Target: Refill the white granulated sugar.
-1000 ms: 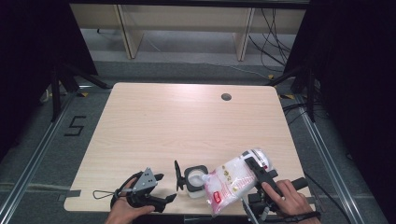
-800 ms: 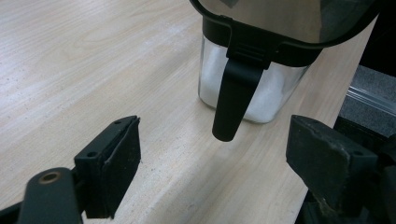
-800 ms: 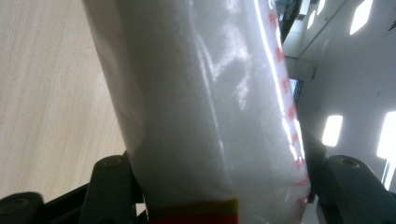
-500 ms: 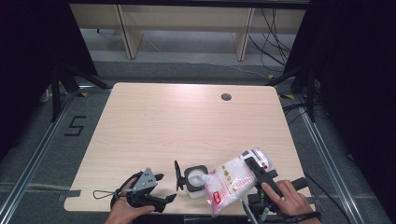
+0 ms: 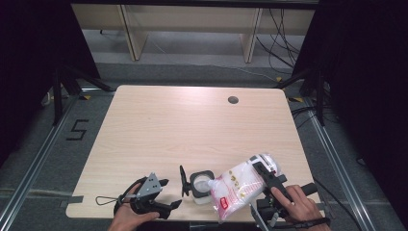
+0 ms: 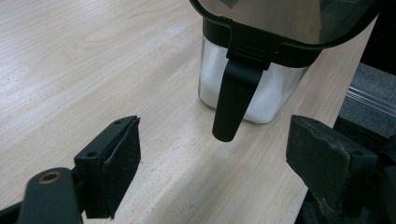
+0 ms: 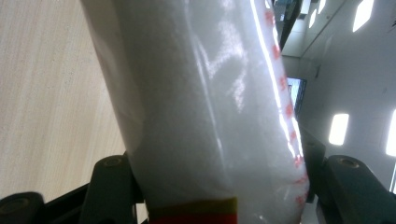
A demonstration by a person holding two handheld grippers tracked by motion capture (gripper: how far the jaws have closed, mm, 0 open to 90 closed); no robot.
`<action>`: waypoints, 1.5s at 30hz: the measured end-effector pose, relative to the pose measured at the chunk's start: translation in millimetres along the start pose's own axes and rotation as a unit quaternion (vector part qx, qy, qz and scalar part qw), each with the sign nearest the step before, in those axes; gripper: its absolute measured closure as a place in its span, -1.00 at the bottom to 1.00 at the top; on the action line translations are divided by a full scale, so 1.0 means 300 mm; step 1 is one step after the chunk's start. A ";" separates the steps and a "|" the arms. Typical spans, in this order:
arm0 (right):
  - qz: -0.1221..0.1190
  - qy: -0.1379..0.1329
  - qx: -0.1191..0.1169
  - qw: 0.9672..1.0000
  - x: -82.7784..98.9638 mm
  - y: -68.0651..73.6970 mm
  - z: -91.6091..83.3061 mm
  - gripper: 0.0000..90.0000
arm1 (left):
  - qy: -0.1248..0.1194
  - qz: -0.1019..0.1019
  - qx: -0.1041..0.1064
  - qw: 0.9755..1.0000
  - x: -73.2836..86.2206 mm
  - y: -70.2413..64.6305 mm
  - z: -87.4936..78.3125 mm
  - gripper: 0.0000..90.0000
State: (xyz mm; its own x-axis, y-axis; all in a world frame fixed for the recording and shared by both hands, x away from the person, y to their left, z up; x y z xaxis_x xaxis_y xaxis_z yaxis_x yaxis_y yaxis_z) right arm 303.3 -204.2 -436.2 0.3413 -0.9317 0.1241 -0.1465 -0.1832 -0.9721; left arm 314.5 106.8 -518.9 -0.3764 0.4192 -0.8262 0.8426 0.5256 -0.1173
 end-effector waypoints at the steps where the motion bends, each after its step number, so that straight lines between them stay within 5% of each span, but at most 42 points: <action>1: 0.008 0.009 -0.004 1.000 0.003 0.003 -0.005 -0.03 | -0.007 -0.007 0.002 1.000 0.000 -0.004 0.003 -0.61; 4: -0.008 -0.002 0.005 1.000 0.001 -0.010 -0.002 -0.03 | -0.001 0.001 -0.001 1.000 -0.001 0.000 -0.001 -0.61; 11: 0.007 0.004 0.003 1.000 0.007 -0.004 -0.005 -0.03 | 0.005 0.006 -0.002 1.000 0.002 0.003 -0.002 -0.61; 14: -0.011 0.002 0.004 1.000 0.004 -0.011 -0.005 -0.03 | -0.004 0.001 0.000 1.000 -0.001 -0.001 -0.001 -0.61; 17: 0.010 0.005 0.001 1.000 0.008 -0.001 -0.006 -0.03 | 0.004 0.003 -0.002 1.000 0.002 0.003 -0.003 -0.61; 18: -0.008 -0.002 0.005 1.000 0.004 -0.011 -0.004 -0.03 | -0.003 0.000 0.000 1.000 -0.001 -0.001 -0.001 -0.61; 31: -0.006 -0.001 0.004 1.000 0.004 -0.013 -0.011 -0.03 | 0.004 0.006 -0.001 1.000 0.002 0.003 -0.002 -0.61; 43: 0.007 0.002 -0.002 1.000 0.007 -0.002 -0.015 -0.03 | -0.006 -0.012 -0.001 1.000 0.001 -0.006 0.000 -0.61; 45: 0.009 0.001 -0.003 1.000 0.006 -0.001 -0.015 -0.03 | -0.002 -0.002 0.000 1.000 0.001 -0.001 -0.001 -0.61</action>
State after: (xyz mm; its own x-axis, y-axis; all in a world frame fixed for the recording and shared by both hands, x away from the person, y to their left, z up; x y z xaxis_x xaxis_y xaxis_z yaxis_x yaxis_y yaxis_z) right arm 299.9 -207.2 -434.9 0.3359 -0.9358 0.1073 -0.1577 -0.1682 -0.9731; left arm 314.2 107.1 -518.8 -0.3775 0.4149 -0.8279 0.8416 0.5267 -0.1199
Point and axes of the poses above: each handheld gripper's, and its own axes: z roughly forward along the jaws, x roughly out of its underside, y roughly to its left, the point moved 5 cm from there along z, roughly forward along the jaws, and after that the axes turned 5 degrees about x, right-handed, at the moved point
